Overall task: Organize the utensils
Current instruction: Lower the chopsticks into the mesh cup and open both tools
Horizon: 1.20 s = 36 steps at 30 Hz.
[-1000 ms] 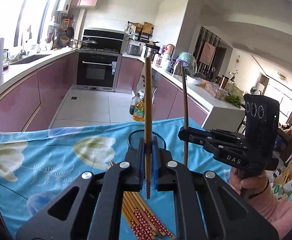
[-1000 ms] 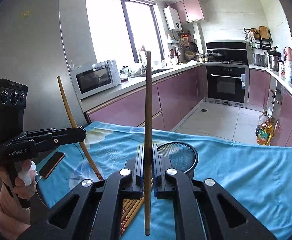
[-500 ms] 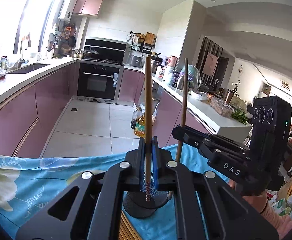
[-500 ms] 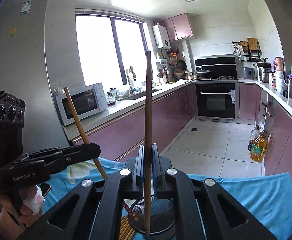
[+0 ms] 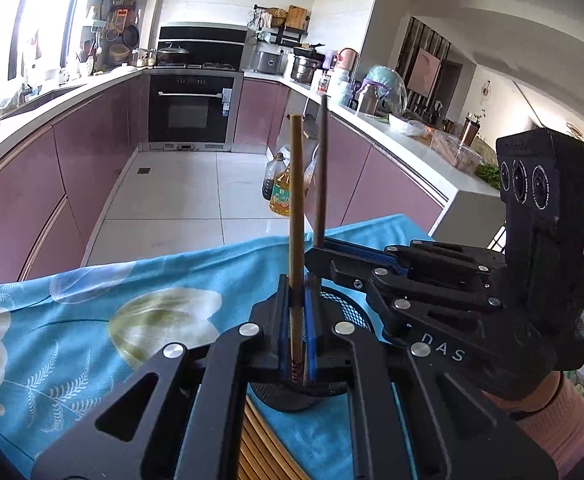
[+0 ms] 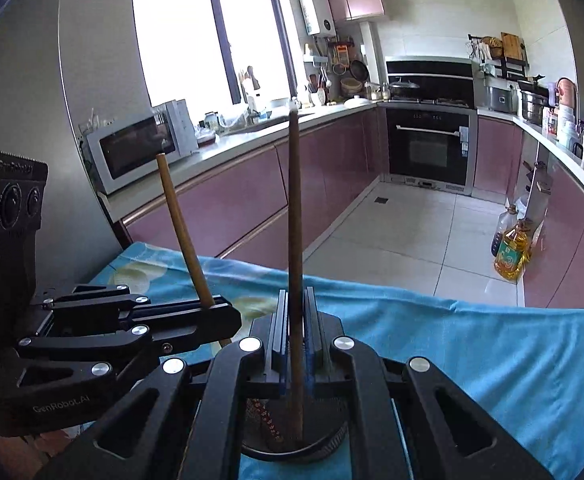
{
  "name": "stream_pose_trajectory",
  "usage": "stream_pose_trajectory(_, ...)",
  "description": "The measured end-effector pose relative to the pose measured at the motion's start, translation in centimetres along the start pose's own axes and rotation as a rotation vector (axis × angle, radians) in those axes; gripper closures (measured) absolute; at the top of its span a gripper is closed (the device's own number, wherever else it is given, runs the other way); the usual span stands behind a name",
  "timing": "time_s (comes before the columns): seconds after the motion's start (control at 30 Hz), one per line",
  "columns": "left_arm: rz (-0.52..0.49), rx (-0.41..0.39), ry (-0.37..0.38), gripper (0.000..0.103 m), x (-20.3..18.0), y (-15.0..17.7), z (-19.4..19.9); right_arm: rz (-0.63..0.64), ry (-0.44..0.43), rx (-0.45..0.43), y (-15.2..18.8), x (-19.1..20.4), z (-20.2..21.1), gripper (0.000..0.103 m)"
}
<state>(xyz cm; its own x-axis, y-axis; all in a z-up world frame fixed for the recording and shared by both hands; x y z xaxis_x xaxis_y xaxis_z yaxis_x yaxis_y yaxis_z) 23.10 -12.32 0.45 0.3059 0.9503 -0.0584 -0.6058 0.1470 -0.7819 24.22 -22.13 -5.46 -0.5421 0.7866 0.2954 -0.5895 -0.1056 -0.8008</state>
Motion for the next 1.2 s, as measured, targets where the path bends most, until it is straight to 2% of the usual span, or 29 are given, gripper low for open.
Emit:
stream_pose_trajectory(0.1, -0.002, 0.016, 0.003, 0.095, 0.1, 0.0, -1.6, -0.019, 0.004, 0.038, 0.3, -0.4, -0.8, 0.097)
stream_pose_trajectory(0.27, 0.0, 0.022, -0.016, 0.094, 0.7, 0.1, -2.8, -0.04, 0.007, 0.034, 0.4, -0.4, -0.9, 0.096)
stream_pose_trajectory(0.4, -0.005, 0.001, -0.037, 0.086, 1.2, 0.8, -2.2, -0.045, 0.007, 0.017, 0.5, -0.1, -0.3, 0.095)
stream_pose_trajectory(0.47, -0.001, -0.011, -0.058, 0.085, 1.3, 1.0, -1.7, -0.047, 0.01, 0.002, 0.7, 0.0, 0.4, 0.087)
stream_pose_trajectory(0.6, 0.002, -0.085, -0.109, 0.067, 1.8, 1.5, 1.2, -0.03, -0.005, -0.038, 1.1, 1.0, 2.3, 0.078)
stream_pose_trajectory(0.7, -0.004, -0.13, -0.138, 0.062, 2.5, 2.5, 3.9, 0.009, -0.029, -0.067, 1.7, 2.6, 4.2, 0.072)
stream_pose_trajectory(0.77, -0.003, -0.138, -0.162, 0.061, 3.1, 3.5, 5.0, 0.037, -0.045, -0.081, 2.5, 3.9, 5.2, 0.062)
stream_pose_trajectory(0.8, -0.003, -0.139, -0.172, 0.06, 3.4, 4.1, 5.6, 0.047, -0.056, -0.079, 3.0, 4.5, 5.4, 0.061)
stream_pose_trajectory(0.97, -0.011, -0.087, -0.234, 0.056, 4.8, 8.3, 6.4, 0.067, -0.1, -0.001, 6.2, 6.5, 4.6, 0.06)
stream_pose_trajectory(1.2, 0.015, 0.038, -0.239, 0.056, 6.5, 14.5, 5.2, 0.001, -0.089, 0.131, 11.1, 6.6, 1.4, 0.06)
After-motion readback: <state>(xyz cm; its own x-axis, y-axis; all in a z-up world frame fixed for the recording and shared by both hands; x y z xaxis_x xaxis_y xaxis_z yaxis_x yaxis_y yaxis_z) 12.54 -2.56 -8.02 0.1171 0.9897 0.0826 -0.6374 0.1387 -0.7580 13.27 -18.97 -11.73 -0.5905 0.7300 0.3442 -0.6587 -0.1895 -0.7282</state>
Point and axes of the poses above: each gripper's, at about its wrist camera, not at the fingertips, and z roughly against the way its jaws point, x to its left, y to its underside, the point moved 3 cm from there along -z, roughly the way its jaws point, and after that the axes turned 15 degrees about -y, right-handed, at the moved point
